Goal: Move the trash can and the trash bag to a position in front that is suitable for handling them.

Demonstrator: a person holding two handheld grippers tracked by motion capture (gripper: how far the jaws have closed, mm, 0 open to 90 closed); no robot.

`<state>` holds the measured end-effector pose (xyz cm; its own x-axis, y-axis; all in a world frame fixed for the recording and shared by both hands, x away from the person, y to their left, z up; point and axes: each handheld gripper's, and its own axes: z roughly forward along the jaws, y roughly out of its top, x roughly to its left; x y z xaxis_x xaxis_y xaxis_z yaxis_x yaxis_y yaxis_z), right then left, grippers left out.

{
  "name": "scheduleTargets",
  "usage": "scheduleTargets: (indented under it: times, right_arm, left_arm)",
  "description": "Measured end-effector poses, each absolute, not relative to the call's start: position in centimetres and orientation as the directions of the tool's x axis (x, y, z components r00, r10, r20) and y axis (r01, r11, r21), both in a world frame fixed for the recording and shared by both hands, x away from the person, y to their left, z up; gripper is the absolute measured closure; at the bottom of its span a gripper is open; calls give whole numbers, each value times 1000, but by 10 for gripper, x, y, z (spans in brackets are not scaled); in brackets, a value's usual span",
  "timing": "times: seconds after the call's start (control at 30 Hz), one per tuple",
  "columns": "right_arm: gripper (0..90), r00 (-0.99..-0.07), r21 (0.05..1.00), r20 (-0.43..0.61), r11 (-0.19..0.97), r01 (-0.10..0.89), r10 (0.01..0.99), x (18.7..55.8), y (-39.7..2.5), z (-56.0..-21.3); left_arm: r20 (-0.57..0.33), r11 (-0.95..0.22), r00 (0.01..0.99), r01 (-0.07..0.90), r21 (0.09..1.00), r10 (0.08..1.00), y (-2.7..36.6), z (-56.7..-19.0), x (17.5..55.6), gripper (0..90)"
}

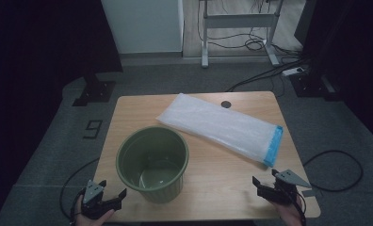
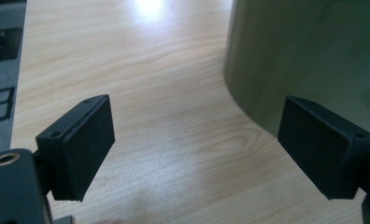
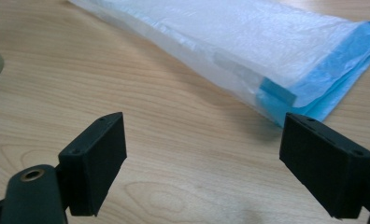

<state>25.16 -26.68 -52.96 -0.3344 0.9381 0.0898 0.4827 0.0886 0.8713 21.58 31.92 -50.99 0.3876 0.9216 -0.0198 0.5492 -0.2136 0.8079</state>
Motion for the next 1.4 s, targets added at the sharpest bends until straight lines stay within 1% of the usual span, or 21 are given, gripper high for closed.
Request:
scheduleTargets:
  times: [0.1,0.3,0.33,0.37,0.4,0.43,0.67,0.73,0.8,0.83,1.17,1.4]
  right_arm:
    - [149,-327,873,85,88,480,941,252,-270,-529]
    - [154,-327,874,68,102,475,943,251,-273,-530]
    - [154,-327,874,68,102,475,943,251,-273,-530]
    - [156,-325,875,66,101,474,943,250,-274,-530]
    - [156,-325,875,66,101,474,943,250,-274,-530]
    - [160,-324,875,67,101,474,944,250,-275,-529]
    - [162,-302,872,70,88,481,951,251,-276,-530]
    - [163,-300,872,72,86,482,951,251,-275,-530]
    - [163,-309,872,67,94,480,949,251,-273,-531]
    - [163,-315,874,65,99,477,947,251,-272,-530]
    - [163,-358,883,58,119,454,932,247,-272,-530]
    - [164,-337,883,73,96,459,939,243,-278,-529]
  left_arm:
    - [-4,-229,399,534,814,917,319,-508,214,99]
    - [22,-284,481,479,830,876,315,-498,206,109]
    - [22,-284,481,479,830,876,315,-498,206,109]
    - [25,-300,515,460,836,857,312,-495,204,110]
    - [25,-300,515,460,836,857,312,-495,204,110]
    - [25,-320,560,436,841,828,307,-492,203,110]
    - [22,-375,699,356,856,715,284,-484,209,109]
    - [26,-383,705,353,854,709,281,-483,211,123]
    - [38,-398,714,345,850,699,274,-484,215,106]
    - [49,-418,722,343,841,691,268,-484,221,118]
    - [42,-441,749,342,830,661,239,-483,242,132]
    - [16,-434,770,343,833,638,222,-483,256,136]
